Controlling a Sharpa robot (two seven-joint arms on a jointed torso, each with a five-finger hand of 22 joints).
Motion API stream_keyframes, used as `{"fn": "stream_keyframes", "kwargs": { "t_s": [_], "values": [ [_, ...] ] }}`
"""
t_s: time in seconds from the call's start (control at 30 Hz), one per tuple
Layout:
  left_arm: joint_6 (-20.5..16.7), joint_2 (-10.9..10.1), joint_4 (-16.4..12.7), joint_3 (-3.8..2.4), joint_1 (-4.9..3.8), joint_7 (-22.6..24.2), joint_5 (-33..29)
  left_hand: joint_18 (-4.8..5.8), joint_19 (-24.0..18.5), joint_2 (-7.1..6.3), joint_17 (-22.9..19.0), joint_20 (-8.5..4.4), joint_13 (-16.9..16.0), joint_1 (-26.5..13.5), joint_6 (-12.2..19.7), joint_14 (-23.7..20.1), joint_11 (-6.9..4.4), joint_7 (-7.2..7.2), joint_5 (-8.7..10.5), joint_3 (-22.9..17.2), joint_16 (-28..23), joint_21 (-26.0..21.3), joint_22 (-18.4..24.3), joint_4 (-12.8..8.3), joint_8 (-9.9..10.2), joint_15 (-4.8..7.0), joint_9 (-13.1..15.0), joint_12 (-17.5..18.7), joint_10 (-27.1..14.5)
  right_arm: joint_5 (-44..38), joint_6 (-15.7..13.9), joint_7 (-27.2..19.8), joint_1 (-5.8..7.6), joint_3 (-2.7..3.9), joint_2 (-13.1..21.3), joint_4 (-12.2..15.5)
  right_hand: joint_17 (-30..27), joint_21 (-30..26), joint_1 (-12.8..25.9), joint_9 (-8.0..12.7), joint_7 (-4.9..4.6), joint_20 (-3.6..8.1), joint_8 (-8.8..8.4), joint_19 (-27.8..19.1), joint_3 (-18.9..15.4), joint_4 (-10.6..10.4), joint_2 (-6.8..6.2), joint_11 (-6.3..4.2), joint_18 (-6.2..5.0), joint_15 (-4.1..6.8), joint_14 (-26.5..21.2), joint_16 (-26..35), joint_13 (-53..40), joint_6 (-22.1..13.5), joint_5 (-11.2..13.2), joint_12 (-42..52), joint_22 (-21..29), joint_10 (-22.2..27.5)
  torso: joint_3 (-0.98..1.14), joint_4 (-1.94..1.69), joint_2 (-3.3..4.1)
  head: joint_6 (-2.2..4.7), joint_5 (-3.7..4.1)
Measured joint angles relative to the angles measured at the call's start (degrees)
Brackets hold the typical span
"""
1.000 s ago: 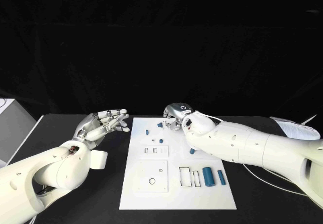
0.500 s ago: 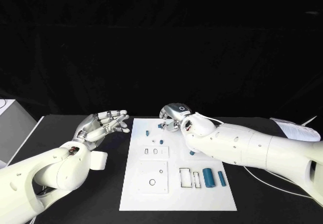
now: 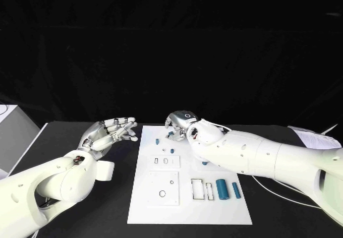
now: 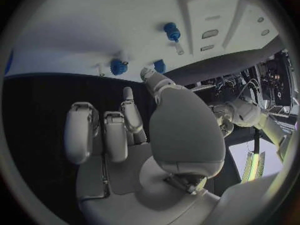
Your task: Assemble the parts on the task board
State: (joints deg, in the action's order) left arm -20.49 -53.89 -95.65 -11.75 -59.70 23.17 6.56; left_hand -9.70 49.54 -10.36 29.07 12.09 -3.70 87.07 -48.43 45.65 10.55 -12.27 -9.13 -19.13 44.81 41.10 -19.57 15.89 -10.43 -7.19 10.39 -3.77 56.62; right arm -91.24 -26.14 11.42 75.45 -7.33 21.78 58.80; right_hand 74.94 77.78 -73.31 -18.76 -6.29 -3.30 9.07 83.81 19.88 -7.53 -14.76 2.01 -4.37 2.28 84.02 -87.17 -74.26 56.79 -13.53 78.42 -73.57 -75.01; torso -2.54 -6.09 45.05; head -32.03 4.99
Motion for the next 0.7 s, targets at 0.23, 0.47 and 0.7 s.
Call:
{"fn": "stream_keyframes", "kwargs": {
  "t_s": [0.23, 0.47, 0.7],
  "values": [
    [0.01, 0.26, 0.11, 0.00, 0.00, -0.06, 0.00, 0.00, 0.00, 0.00, -0.08, 0.00, 0.00, 0.00, 0.00, -0.42, 0.00, 0.00, 0.00, 0.00, 0.35, 0.22, -0.15, 0.00, 0.00, 0.00, 0.00, 0.00, 0.00, -0.67, 3.26, 2.00, 0.00, 0.00, -0.95, -0.65, 0.04, 3.93, -1.24, 0.07, -0.20, -0.03, 0.00, 0.03, -2.68, -1.50, 0.31, 0.02, 0.95, 0.00, 0.00, -1.72, -0.69, -0.21, -0.21, 6.81, -1.38, -7.64, 0.01, 0.01, 0.04, -0.07, 0.03],
    [0.01, 0.30, 0.18, 0.00, 0.00, -0.11, 0.00, 0.00, 0.00, 0.00, -0.07, 0.00, 0.00, 0.00, 0.00, -0.42, 0.00, 0.00, 0.00, -0.17, 0.34, 0.22, -0.22, -0.17, 0.00, 0.00, -0.05, 0.00, 0.00, -1.72, 5.08, 4.55, -0.01, 0.00, -1.13, -1.15, 0.04, 5.96, -2.22, 0.07, -0.51, -0.21, 0.21, 0.21, -3.60, -2.21, 0.81, 0.23, 1.77, -0.01, 0.01, -2.14, -0.69, -0.12, -0.58, 8.64, -1.38, -8.84, 0.09, 0.01, 0.04, -0.20, -0.01],
    [0.01, 0.30, 0.20, 0.00, 0.00, -0.15, 0.00, 0.00, 0.00, 0.00, -0.07, 0.00, 0.00, 0.00, 0.00, -0.42, 0.00, 0.00, 0.00, -0.17, 0.34, 0.22, -0.22, -0.17, 0.00, 0.00, -0.05, 0.00, 0.00, -2.42, 5.56, 6.33, -0.01, 0.00, -1.32, -1.49, 0.03, 6.58, -2.80, 0.15, -0.56, -0.21, 0.21, 0.21, -3.60, -2.21, 1.08, 0.23, 1.77, -0.01, 0.01, -2.13, -0.68, -0.17, -0.58, 8.64, -1.37, -8.84, 0.15, 0.08, 0.04, -0.17, -0.10]
  ]
}}
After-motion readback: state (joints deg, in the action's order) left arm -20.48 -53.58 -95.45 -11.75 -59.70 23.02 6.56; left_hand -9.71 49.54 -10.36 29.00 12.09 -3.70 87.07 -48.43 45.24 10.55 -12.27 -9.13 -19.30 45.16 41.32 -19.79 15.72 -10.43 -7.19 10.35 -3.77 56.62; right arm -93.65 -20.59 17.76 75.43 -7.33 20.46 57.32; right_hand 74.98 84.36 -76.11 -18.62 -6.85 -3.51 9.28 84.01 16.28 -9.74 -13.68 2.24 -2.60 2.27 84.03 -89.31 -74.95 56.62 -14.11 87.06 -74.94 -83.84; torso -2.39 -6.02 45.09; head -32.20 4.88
